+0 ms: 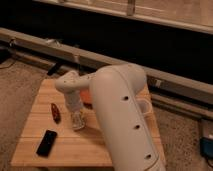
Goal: Wipe the white sponge on the table
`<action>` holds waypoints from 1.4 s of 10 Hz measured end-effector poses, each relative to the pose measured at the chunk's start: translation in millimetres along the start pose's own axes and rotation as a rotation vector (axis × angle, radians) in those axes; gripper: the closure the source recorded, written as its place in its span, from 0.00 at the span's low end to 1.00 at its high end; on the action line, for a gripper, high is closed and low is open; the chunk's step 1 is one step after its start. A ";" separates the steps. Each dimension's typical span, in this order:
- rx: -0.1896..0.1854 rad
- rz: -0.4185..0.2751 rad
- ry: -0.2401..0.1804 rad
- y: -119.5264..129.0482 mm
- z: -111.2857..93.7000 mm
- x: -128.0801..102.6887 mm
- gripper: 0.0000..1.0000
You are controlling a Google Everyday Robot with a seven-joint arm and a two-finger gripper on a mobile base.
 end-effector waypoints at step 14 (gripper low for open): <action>0.030 -0.207 0.037 64.9 -1.0 44.3 0.83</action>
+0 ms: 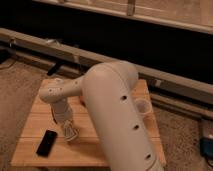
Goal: Wipe the white sponge on the table
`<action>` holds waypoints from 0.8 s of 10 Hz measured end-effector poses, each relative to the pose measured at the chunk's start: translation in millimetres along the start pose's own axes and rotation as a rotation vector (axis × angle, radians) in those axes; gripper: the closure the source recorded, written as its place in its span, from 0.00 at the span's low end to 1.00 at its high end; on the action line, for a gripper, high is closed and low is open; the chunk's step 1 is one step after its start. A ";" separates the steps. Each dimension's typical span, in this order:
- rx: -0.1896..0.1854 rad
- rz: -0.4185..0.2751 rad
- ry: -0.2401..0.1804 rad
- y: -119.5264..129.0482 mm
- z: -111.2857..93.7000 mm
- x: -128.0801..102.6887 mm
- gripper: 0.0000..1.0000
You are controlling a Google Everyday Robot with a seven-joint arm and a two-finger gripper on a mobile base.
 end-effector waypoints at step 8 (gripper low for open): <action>0.011 0.062 0.032 -25.4 13.5 0.5 0.83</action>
